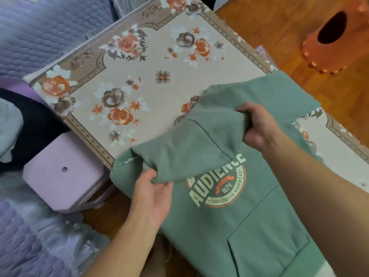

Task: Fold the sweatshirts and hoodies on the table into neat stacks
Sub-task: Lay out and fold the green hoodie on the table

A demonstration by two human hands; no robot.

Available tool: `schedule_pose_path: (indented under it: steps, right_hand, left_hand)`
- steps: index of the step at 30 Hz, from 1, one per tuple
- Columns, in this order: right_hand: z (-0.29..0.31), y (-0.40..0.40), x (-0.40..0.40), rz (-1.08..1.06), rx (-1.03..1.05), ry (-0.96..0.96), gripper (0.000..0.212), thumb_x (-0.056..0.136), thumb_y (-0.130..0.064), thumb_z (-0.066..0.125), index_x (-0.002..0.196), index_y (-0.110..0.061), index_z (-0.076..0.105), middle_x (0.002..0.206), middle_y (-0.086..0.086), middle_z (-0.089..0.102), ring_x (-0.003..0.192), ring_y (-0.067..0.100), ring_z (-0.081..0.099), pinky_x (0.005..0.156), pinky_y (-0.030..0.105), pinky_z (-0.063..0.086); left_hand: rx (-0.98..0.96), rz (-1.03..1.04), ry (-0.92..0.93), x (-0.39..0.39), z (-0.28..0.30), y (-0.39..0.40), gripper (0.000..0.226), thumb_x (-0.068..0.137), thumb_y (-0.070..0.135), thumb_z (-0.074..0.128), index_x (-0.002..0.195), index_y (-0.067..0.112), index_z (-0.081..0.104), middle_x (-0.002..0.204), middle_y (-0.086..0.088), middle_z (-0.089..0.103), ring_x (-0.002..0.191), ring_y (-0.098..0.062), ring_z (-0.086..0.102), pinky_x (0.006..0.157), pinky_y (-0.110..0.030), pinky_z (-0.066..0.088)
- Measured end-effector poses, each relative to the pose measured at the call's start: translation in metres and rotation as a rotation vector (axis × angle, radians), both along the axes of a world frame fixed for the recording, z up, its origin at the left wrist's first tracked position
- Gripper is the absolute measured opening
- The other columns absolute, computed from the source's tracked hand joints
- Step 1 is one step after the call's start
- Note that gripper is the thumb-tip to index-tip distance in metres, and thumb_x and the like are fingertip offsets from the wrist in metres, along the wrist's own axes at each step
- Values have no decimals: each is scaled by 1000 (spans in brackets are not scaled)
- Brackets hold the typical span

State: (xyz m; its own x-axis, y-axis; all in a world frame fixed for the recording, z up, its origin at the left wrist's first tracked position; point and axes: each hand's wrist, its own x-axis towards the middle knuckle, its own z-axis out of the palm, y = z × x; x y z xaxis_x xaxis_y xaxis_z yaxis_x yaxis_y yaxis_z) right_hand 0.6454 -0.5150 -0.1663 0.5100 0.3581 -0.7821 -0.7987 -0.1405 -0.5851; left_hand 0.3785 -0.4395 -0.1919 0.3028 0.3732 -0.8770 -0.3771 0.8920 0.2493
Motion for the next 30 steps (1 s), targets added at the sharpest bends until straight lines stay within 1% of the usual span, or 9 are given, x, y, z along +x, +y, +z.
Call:
schedule_pose_path:
  steps: [2, 7, 12, 17, 19, 22, 25, 27, 30]
  right_hand:
    - [-9, -10, 2, 5, 18, 45, 38, 87, -2, 46, 118, -5, 68, 111, 13, 75, 99, 28, 73, 85, 39, 60]
    - [-65, -34, -1, 199, -647, -306, 25, 85, -7, 65, 109, -3, 65, 91, 16, 70, 65, 23, 63, 54, 26, 52]
    - [-76, -35, -2, 282, -623, -473, 31, 90, -14, 66, 120, -13, 60, 106, 8, 67, 91, 24, 65, 78, 33, 53]
    - [-74, -43, -9, 587, -1000, -813, 49, 89, -2, 52, 137, -4, 49, 132, 27, 52, 121, 47, 50, 104, 42, 38]
    - [-71, -42, -23, 677, -979, -1270, 54, 87, -5, 52, 141, 0, 46, 136, 32, 46, 120, 50, 45, 106, 48, 35]
    - [-76, -30, -45, 848, -806, -1608, 54, 96, -23, 51, 147, -7, 43, 153, 25, 35, 139, 46, 33, 116, 52, 28]
    - [-94, -17, -53, 1058, -847, -1541, 64, 101, -47, 39, 158, -20, 28, 167, 13, 16, 153, 38, 10, 123, 53, 10]
    - [-113, -18, -45, 1124, -915, -1484, 68, 101, -57, 30, 160, -27, 17, 169, 8, 7, 155, 36, 1, 124, 53, 3]
    - [-138, -25, -27, 1132, -979, -1374, 71, 100, -65, 21, 161, -32, 9, 170, 4, 2, 155, 33, -3, 124, 54, -1]
  left_hand:
    - [-17, -113, -8, -9, -13, -7, 57, 86, -18, 33, 124, 13, 61, 126, -16, 71, 113, -29, 70, 97, -44, 56]
    - [77, -629, 385, -23, -43, -10, 28, 95, 3, 52, 119, 10, 63, 107, -10, 71, 96, -26, 66, 81, -33, 53]
    - [211, -687, 424, -13, -54, 9, 34, 94, 44, 69, 121, 27, 59, 114, 1, 71, 103, -25, 70, 77, -36, 58]
    - [523, -1107, 860, -11, -57, 13, 44, 87, 51, 67, 107, 15, 51, 112, -2, 67, 101, -34, 67, 86, -42, 54]
    - [813, -1305, 1041, -16, -37, 6, 34, 96, 48, 56, 94, 16, 46, 95, -2, 59, 97, -36, 63, 77, -39, 45]
    - [1857, -1375, 757, -7, -10, -9, 28, 95, 28, 54, 71, 22, 42, 75, -4, 52, 78, -34, 57, 68, -42, 39]
    - [2209, -1618, 689, 24, -49, 10, 35, 94, 39, 50, 114, 17, 66, 123, -14, 62, 119, -36, 55, 97, -46, 42]
    - [2173, -1917, 752, 35, -75, 33, 62, 99, 52, 39, 153, 23, 43, 161, -16, 36, 151, -39, 26, 120, -54, 25]
    - [2245, -2075, 712, 27, -108, 48, 70, 101, 65, 19, 163, 35, 7, 172, -7, 2, 158, -33, -8, 125, -59, 5]
